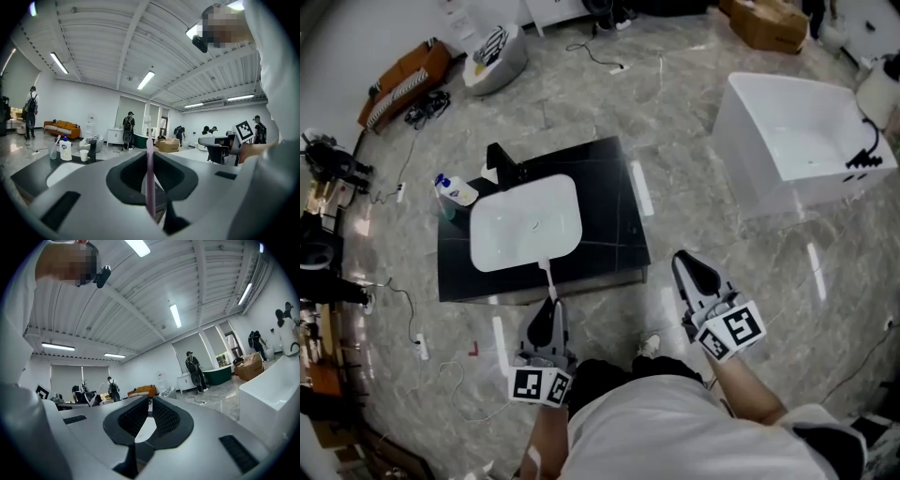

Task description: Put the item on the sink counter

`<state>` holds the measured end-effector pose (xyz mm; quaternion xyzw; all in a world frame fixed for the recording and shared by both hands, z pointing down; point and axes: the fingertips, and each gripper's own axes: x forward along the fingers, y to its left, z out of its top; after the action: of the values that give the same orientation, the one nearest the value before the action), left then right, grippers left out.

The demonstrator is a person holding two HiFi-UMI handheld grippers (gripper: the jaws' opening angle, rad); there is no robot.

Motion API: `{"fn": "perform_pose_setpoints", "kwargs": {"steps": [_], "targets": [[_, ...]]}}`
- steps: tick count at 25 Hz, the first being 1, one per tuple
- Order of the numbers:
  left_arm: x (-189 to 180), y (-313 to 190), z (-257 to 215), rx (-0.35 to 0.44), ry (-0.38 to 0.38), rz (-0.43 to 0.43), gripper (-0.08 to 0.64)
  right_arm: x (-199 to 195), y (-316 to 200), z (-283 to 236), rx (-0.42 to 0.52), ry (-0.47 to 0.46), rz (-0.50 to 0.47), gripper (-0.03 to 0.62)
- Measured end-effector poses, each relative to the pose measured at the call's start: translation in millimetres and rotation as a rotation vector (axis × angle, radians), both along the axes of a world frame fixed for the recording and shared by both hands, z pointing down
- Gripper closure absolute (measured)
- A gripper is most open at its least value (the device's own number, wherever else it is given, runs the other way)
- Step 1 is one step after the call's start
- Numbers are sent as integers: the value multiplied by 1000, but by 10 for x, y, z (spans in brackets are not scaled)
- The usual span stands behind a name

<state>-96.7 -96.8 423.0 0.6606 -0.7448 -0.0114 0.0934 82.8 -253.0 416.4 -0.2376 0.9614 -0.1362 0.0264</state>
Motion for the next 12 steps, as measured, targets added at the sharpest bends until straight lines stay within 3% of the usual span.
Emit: {"fn": "perform_pose_setpoints", "kwargs": {"steps": [7,12], "targets": [[-114,-112,10,21,7,-13,517,-48,-45,-29,10,2,-1,543],[-211,-354,9,55,27,29,517,-63,-134,-36,24,19,39,543]]}}
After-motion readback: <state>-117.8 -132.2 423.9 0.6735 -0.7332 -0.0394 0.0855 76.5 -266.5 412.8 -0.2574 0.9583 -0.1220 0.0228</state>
